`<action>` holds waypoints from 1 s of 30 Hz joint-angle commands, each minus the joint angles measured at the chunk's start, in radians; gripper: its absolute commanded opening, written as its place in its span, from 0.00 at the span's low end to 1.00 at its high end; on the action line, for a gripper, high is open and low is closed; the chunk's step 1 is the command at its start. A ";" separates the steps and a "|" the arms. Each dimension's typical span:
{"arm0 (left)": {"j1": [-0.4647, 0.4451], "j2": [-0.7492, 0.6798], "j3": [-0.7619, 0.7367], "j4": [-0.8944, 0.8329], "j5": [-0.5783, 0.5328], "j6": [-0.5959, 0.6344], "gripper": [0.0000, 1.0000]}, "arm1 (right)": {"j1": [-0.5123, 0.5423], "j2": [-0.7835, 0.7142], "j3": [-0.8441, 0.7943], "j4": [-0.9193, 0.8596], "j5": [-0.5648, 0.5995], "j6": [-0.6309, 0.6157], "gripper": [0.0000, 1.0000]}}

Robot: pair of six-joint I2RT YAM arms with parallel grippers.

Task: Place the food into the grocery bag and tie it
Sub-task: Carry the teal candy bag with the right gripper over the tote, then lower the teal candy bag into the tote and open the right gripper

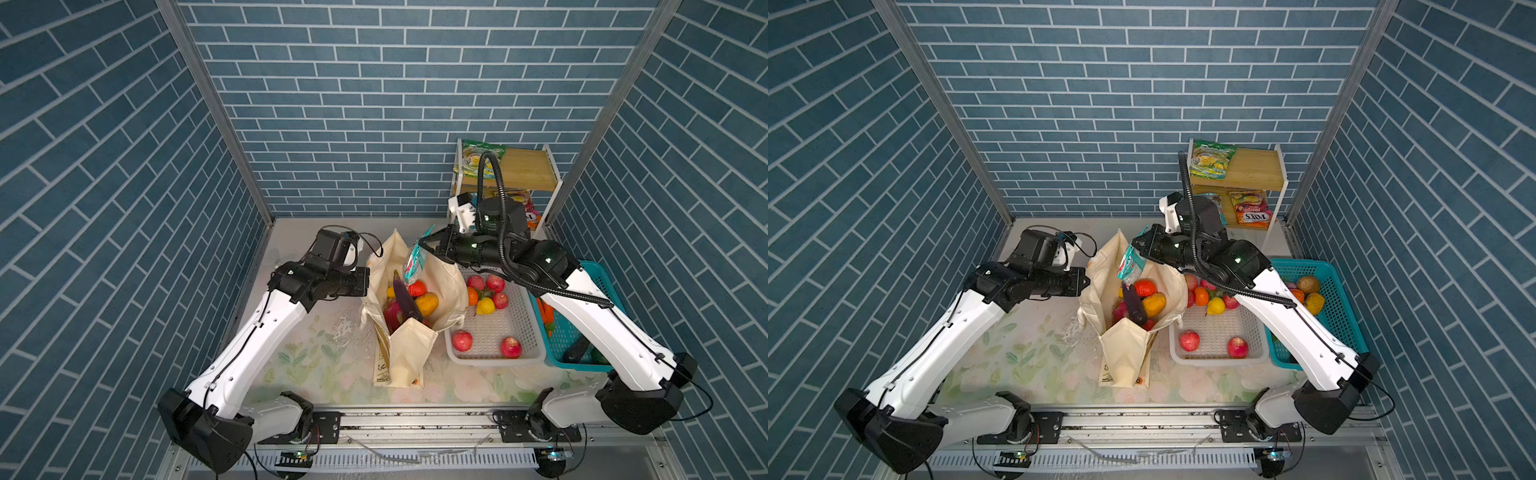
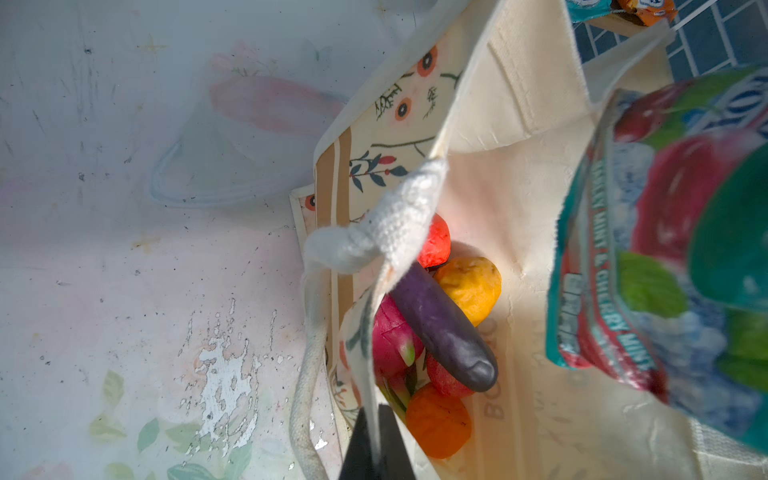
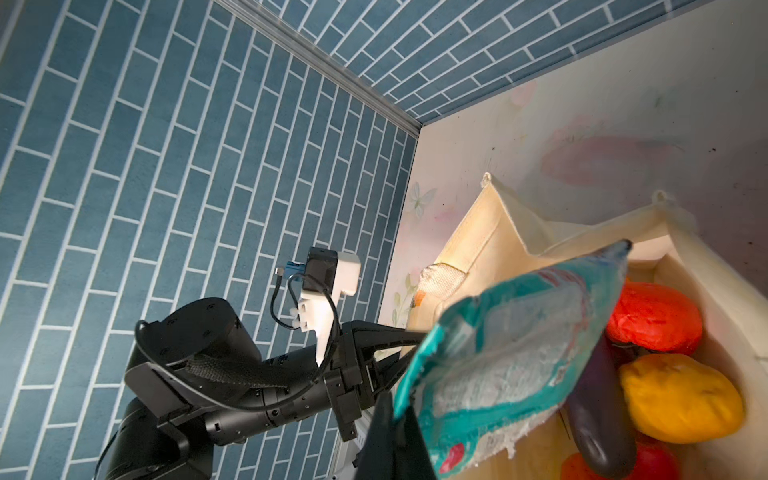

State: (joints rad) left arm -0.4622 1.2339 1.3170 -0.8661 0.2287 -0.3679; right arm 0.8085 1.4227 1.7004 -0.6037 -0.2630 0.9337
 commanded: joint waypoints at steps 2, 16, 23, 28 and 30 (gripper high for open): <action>0.007 -0.014 -0.011 -0.014 -0.009 0.004 0.00 | 0.032 0.027 -0.003 0.078 -0.017 -0.041 0.00; 0.005 -0.021 0.001 -0.022 -0.011 0.007 0.00 | 0.038 0.134 -0.104 0.078 -0.032 -0.065 0.00; 0.007 -0.028 0.004 -0.025 -0.013 0.007 0.00 | 0.034 0.171 -0.129 0.060 0.008 -0.107 0.00; 0.007 -0.030 0.005 -0.027 -0.014 0.007 0.00 | 0.028 0.203 -0.151 0.061 0.004 -0.107 0.00; 0.007 -0.032 0.006 -0.028 -0.014 0.008 0.00 | 0.027 0.210 -0.153 0.061 0.005 -0.109 0.00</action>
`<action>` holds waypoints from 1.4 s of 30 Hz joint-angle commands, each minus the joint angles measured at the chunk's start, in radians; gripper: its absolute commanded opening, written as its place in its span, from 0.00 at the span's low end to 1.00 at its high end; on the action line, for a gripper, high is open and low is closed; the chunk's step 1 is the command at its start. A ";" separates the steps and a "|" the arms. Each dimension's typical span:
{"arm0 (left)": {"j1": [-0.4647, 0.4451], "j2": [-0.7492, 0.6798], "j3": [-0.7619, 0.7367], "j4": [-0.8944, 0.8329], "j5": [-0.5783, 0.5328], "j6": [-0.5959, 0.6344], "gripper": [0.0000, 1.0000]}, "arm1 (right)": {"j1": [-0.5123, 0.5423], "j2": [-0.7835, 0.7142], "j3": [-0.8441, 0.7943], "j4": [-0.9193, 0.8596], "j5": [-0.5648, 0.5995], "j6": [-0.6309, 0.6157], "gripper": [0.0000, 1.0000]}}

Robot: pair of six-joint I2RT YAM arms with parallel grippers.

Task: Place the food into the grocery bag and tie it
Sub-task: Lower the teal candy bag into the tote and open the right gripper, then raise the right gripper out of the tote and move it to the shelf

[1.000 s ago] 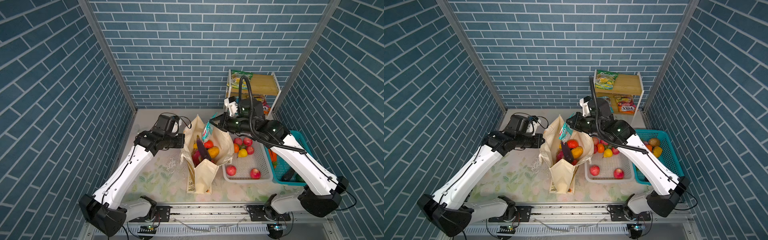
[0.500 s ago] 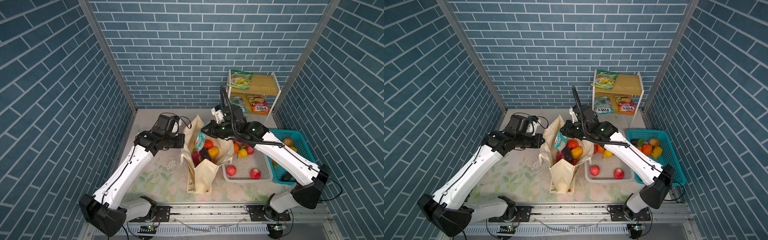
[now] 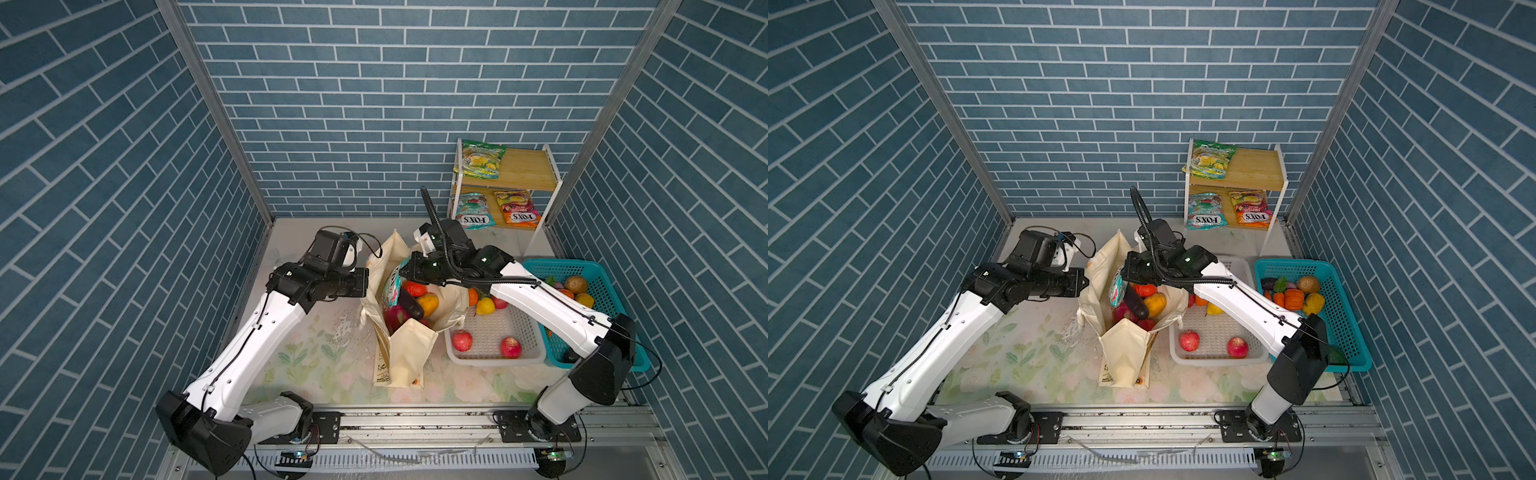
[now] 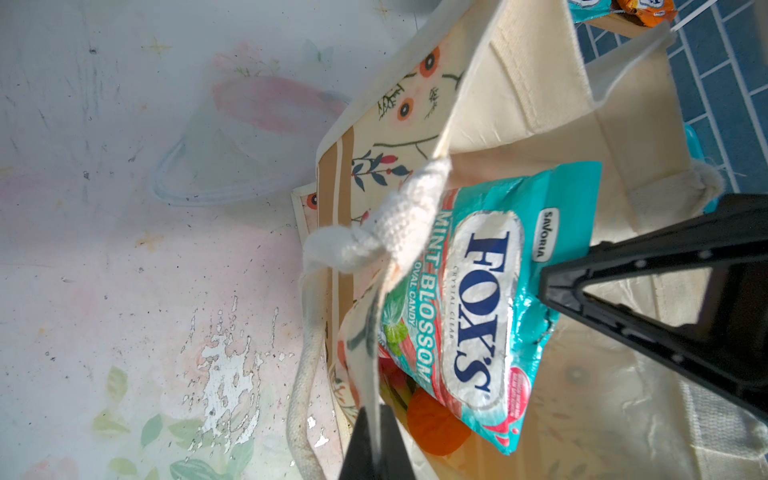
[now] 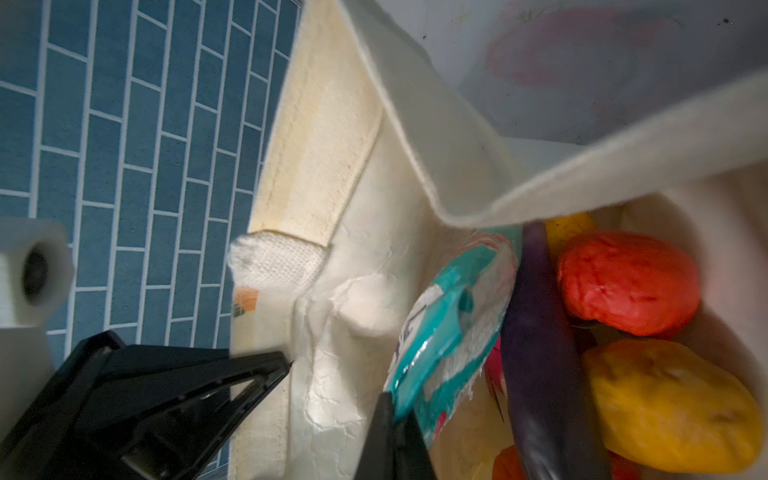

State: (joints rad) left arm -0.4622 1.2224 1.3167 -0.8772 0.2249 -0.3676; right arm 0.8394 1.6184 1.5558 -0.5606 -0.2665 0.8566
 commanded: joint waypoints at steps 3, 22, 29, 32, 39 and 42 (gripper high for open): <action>0.006 -0.021 0.009 -0.020 -0.012 0.009 0.00 | -0.004 0.018 0.003 0.008 0.009 -0.037 0.04; 0.006 -0.029 0.029 -0.032 -0.022 0.011 0.00 | -0.064 -0.161 0.157 -0.150 0.200 -0.204 0.36; 0.007 -0.030 0.032 -0.035 -0.022 0.013 0.00 | -0.280 -0.336 0.061 -0.132 0.290 -0.175 0.37; 0.007 -0.031 0.033 -0.037 -0.024 0.013 0.00 | -0.381 -0.392 0.008 -0.120 0.345 -0.153 0.38; 0.007 -0.031 0.034 -0.036 -0.023 0.011 0.00 | -0.634 -0.470 -0.175 -0.010 0.347 0.040 0.41; 0.006 -0.030 0.036 -0.037 -0.023 0.011 0.00 | -0.735 -0.473 -0.275 0.096 0.275 0.150 0.43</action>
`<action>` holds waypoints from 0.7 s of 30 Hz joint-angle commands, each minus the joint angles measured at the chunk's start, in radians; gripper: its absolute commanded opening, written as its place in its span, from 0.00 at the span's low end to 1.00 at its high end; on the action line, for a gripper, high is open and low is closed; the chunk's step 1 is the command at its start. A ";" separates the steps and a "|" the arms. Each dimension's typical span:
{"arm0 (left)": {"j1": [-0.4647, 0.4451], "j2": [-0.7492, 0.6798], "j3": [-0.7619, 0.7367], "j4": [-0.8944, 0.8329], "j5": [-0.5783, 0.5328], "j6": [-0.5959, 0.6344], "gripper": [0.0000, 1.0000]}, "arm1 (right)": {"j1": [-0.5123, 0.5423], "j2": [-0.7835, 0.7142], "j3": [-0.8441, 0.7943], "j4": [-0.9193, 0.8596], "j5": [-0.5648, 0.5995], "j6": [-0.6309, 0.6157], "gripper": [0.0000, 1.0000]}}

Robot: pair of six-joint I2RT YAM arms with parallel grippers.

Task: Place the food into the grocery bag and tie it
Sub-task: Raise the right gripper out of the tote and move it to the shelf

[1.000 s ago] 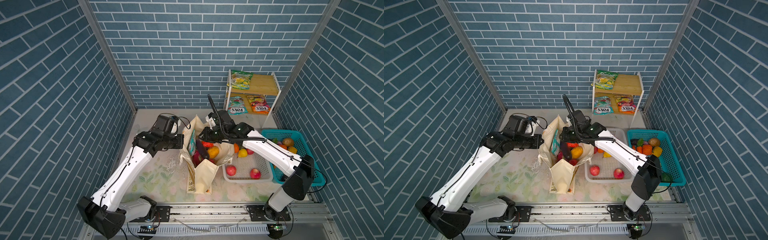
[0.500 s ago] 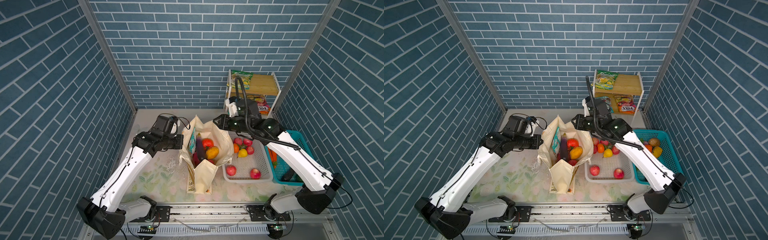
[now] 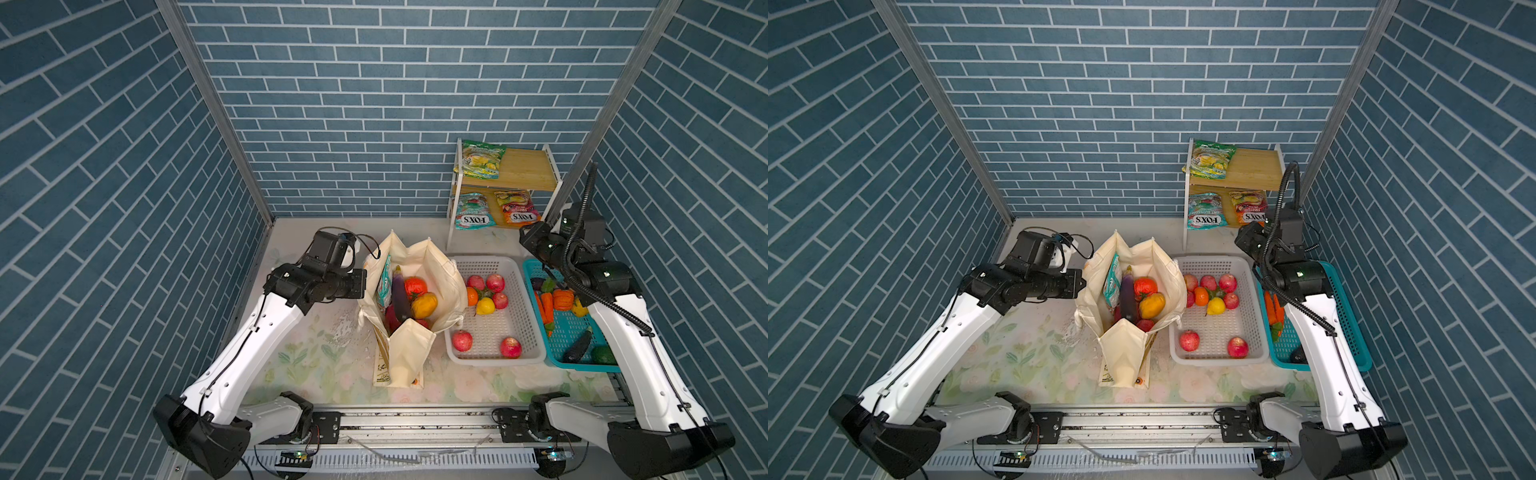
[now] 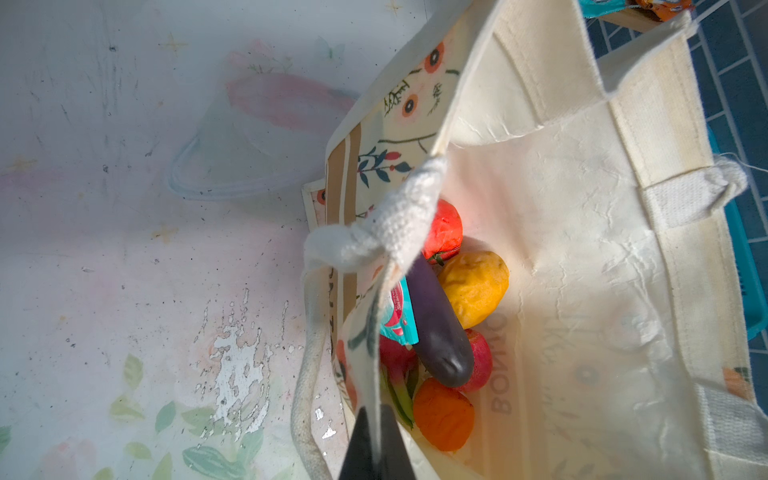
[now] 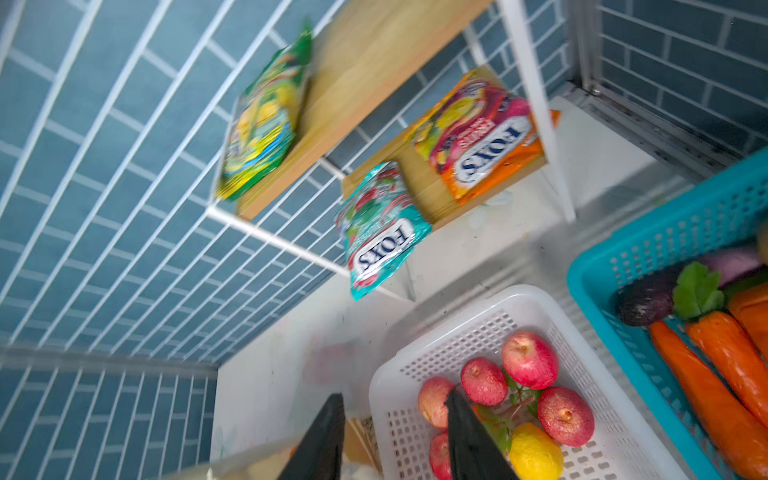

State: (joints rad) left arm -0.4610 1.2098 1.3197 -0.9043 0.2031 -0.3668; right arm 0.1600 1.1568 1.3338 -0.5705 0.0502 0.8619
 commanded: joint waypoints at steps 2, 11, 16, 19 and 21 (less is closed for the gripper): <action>0.005 -0.018 0.035 -0.011 0.001 0.010 0.00 | -0.113 0.003 -0.105 0.182 -0.098 0.220 0.43; 0.004 -0.013 0.028 -0.007 -0.005 0.016 0.00 | -0.227 0.168 -0.218 0.515 -0.234 0.486 0.43; 0.005 0.011 0.033 -0.003 -0.004 0.035 0.00 | -0.233 0.305 -0.223 0.700 -0.273 0.616 0.42; 0.005 0.027 0.041 0.002 0.000 0.044 0.00 | -0.233 0.384 -0.216 0.801 -0.285 0.683 0.41; 0.006 0.035 0.045 0.009 0.011 0.050 0.00 | -0.232 0.433 -0.209 0.862 -0.281 0.723 0.40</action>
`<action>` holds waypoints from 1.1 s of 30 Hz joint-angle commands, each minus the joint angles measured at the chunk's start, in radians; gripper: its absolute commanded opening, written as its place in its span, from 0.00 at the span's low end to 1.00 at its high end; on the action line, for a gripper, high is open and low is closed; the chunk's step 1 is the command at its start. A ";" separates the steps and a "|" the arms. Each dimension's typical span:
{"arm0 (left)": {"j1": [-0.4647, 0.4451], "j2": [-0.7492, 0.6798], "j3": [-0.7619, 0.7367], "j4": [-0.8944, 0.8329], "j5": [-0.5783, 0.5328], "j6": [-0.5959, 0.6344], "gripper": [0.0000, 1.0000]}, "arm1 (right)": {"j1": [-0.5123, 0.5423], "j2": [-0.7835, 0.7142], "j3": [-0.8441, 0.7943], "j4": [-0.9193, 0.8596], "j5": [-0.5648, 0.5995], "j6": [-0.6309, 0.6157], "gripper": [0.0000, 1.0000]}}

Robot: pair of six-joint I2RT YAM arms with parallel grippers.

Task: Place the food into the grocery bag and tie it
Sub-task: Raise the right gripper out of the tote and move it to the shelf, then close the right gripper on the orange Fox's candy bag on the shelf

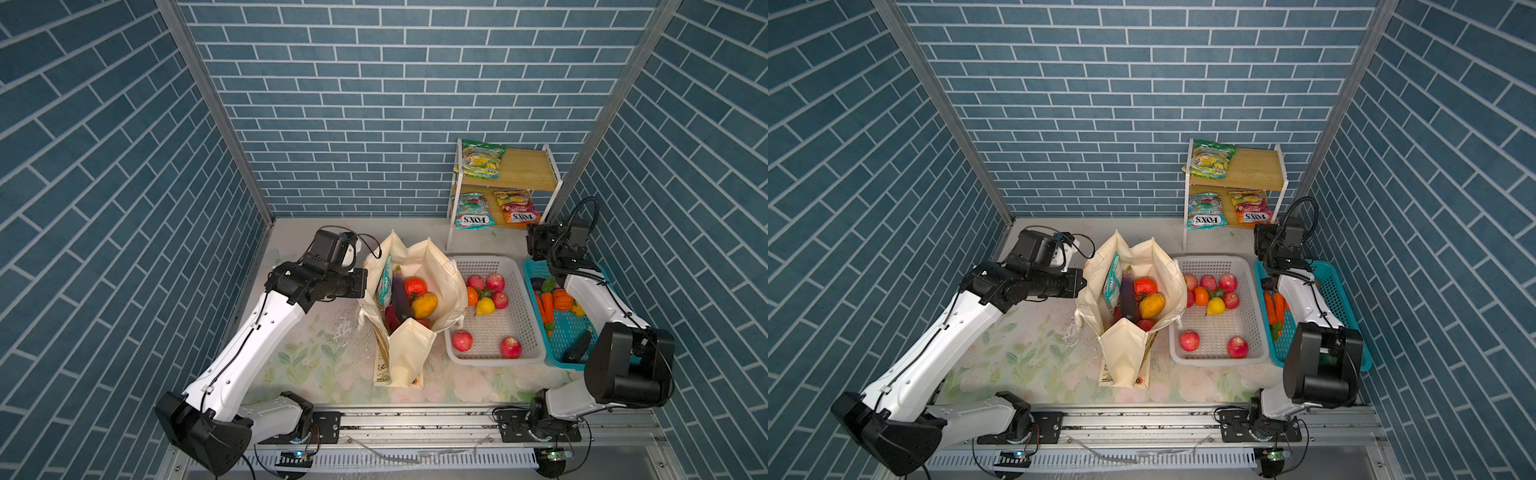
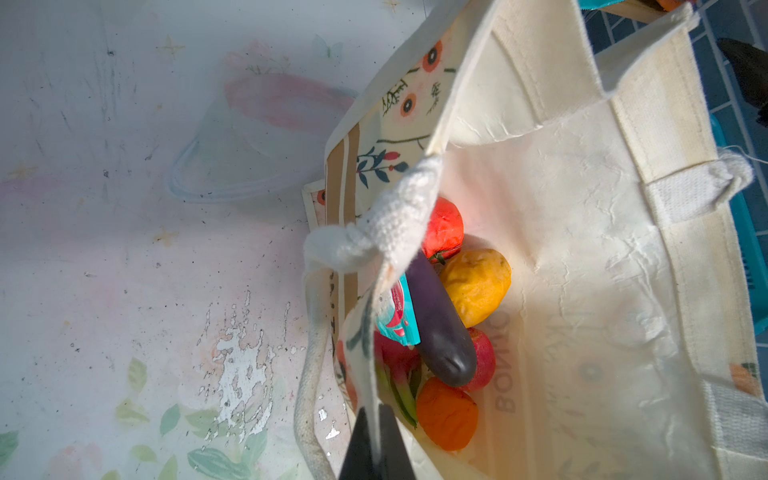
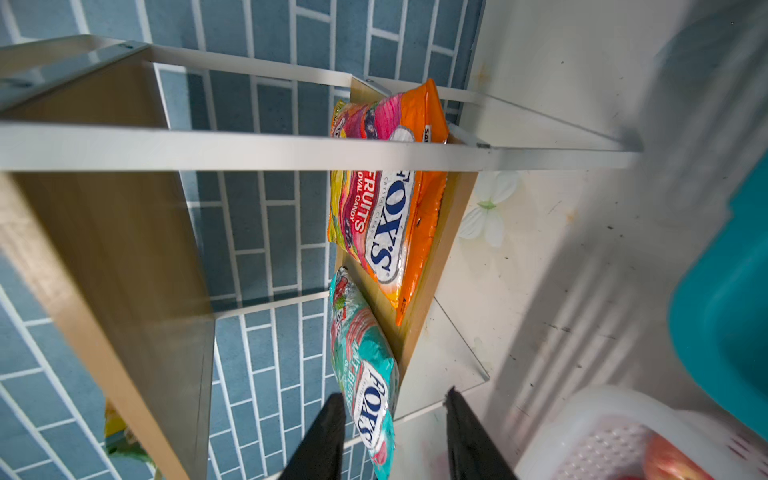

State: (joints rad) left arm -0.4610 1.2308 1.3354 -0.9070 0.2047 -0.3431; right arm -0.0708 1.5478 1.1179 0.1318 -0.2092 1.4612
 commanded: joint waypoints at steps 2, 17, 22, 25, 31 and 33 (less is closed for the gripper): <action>0.006 0.024 0.037 0.016 0.023 0.031 0.00 | 0.000 0.088 0.027 0.202 -0.020 0.147 0.40; 0.006 0.060 0.077 0.013 0.036 0.064 0.00 | 0.014 0.266 0.157 0.253 0.001 0.168 0.39; 0.006 0.062 0.072 0.022 0.037 0.065 0.00 | 0.025 0.282 0.179 0.243 -0.001 0.168 0.41; 0.007 0.060 0.070 0.014 0.029 0.069 0.00 | 0.028 0.289 0.192 0.229 -0.005 0.168 0.43; 0.006 0.055 0.069 0.009 0.019 0.070 0.00 | 0.038 0.309 0.195 0.224 -0.003 0.178 0.47; 0.006 0.057 0.071 0.008 0.019 0.070 0.00 | 0.038 0.314 0.194 0.229 -0.006 0.187 0.49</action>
State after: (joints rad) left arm -0.4610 1.2850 1.3849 -0.9085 0.2298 -0.2920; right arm -0.0380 1.8351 1.2892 0.3557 -0.2142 1.6032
